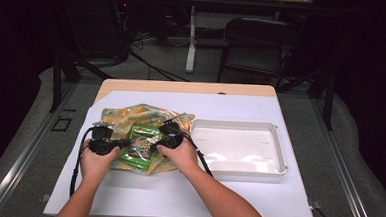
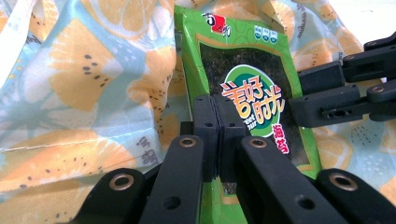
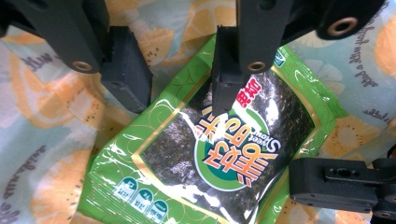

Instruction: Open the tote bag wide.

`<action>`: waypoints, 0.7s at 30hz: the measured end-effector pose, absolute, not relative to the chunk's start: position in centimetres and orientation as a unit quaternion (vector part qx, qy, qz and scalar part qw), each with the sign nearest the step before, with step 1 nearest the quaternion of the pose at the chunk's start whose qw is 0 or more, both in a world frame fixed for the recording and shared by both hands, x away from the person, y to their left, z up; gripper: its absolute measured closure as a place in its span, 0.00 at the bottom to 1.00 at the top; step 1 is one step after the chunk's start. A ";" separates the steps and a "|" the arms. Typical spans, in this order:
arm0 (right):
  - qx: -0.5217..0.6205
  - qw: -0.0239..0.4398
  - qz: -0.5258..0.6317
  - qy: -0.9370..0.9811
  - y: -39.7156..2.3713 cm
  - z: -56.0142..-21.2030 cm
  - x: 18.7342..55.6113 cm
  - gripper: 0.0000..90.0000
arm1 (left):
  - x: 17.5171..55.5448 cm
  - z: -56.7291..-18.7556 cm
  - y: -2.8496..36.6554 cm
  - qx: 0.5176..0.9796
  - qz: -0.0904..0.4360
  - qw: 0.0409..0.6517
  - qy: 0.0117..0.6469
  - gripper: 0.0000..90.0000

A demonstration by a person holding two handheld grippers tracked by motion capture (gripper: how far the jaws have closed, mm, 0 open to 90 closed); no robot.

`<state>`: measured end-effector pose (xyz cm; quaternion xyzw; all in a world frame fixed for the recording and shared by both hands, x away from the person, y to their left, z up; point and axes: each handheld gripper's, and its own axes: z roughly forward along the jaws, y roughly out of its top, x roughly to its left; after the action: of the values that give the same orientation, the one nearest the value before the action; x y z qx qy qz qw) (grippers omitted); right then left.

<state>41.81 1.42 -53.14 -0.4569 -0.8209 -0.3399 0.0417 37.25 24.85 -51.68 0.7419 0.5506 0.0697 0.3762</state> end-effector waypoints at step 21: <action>-0.444 -0.010 -0.379 -0.812 1.3 -51.3 40.3 0.77 | 36.0 -50.2 25.2 0.736 0.089 0.398 0.541 1.00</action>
<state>40.26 1.30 -51.31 -0.4442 -0.8119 -0.3787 -0.0096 35.99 25.22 -50.17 0.7359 0.5406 0.0893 0.3978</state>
